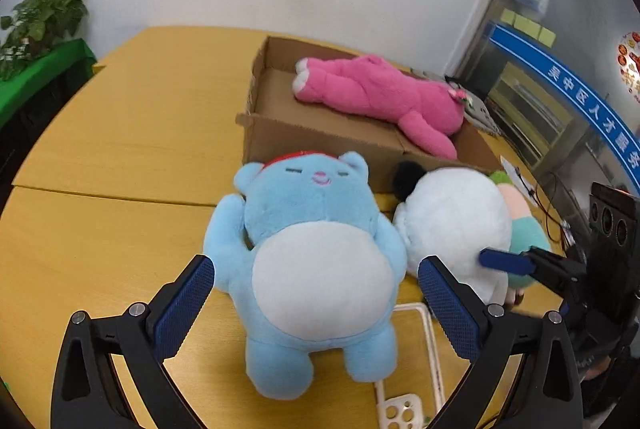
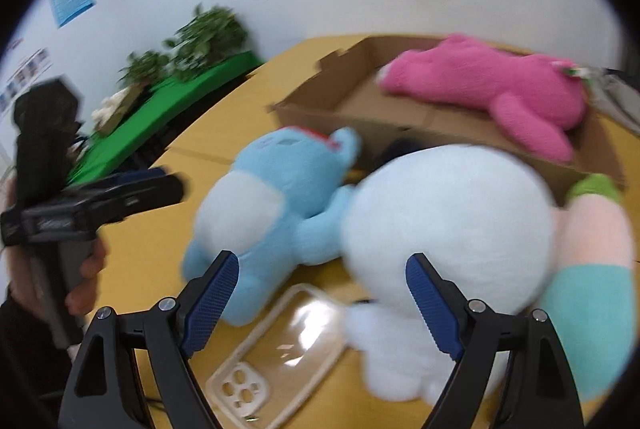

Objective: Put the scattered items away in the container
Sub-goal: 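Move both grippers to the light-blue plush cat on the table, then close both grippers on the blue cat and lift it over the box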

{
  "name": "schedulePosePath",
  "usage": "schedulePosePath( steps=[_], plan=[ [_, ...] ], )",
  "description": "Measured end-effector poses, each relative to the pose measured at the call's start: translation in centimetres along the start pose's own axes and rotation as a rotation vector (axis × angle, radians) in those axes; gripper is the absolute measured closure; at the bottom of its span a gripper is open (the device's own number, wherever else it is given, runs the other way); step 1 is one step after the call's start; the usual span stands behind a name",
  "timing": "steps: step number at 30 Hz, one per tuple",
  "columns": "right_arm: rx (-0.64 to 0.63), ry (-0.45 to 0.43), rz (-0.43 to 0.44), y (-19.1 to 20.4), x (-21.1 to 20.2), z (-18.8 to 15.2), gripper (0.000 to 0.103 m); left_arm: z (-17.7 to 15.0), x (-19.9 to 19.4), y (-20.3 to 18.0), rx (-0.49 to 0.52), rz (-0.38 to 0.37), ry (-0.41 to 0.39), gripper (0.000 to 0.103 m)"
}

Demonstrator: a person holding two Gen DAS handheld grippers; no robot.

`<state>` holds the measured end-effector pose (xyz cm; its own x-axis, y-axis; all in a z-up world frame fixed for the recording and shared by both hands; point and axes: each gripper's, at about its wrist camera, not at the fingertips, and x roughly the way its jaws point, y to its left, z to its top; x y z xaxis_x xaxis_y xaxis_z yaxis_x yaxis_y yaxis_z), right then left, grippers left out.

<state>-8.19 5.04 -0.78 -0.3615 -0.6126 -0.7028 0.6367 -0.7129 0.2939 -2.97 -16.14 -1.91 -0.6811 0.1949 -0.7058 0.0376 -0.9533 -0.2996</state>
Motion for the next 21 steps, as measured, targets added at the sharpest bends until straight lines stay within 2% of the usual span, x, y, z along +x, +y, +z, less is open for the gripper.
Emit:
schedulePosePath(
  steps=[3,5,8,11,12,15,16,21],
  plan=[
    [0.068,0.068,0.102,0.7,2.9,-0.2,0.017,0.5,1.9,2.3,-0.009,-0.044,0.064,0.0],
    [0.118,0.106,0.103,0.7,4.8,-0.4,0.017,0.7,2.7,4.6,-0.062,-0.049,0.085,0.0],
    [0.243,0.163,0.119,-0.3,7.5,-0.9,0.019,0.6,3.8,8.0,-0.165,-0.11,0.112,0.0],
    [0.297,0.146,0.145,-0.6,8.5,-0.8,0.019,0.2,5.5,9.8,-0.233,-0.235,0.151,0.0],
    [0.289,0.144,0.165,-0.2,8.7,-0.5,0.023,0.0,6.0,10.1,-0.255,-0.282,0.159,0.001],
    [0.258,0.15,0.146,0.7,9.5,0.0,0.027,-0.6,7.1,10.7,-0.314,-0.407,0.152,0.012],
    [0.248,0.147,0.139,0.8,9.6,0.0,0.03,-0.8,7.2,10.7,-0.328,-0.451,0.145,0.021],
    [0.19,0.145,0.137,0.6,9.2,-0.3,0.046,-0.9,6.6,9.0,-0.296,-0.479,0.122,0.03]
  ],
)
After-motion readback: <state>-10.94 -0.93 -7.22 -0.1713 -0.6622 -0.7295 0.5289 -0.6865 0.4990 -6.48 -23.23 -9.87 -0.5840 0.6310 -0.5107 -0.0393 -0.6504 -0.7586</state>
